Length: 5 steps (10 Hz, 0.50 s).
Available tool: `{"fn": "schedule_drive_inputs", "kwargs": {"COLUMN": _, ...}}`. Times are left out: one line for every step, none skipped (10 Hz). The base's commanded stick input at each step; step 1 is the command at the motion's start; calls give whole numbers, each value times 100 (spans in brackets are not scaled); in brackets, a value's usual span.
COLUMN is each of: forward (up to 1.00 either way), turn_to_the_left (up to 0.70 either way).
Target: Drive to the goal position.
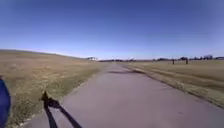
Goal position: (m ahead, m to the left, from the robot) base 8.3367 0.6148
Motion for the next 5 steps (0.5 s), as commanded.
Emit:
{"fn": "schedule_drive_inputs", "kwargs": {"forward": 70, "turn_to_the_left": 0}}
{"fn": "schedule_drive_inputs", "kwargs": {"forward": 70, "turn_to_the_left": 0}}
{"fn": "schedule_drive_inputs", "kwargs": {"forward": 70, "turn_to_the_left": 0}}
{"fn": "schedule_drive_inputs", "kwargs": {"forward": 70, "turn_to_the_left": 0}}
{"fn": "schedule_drive_inputs", "kwargs": {"forward": 70, "turn_to_the_left": 0}}
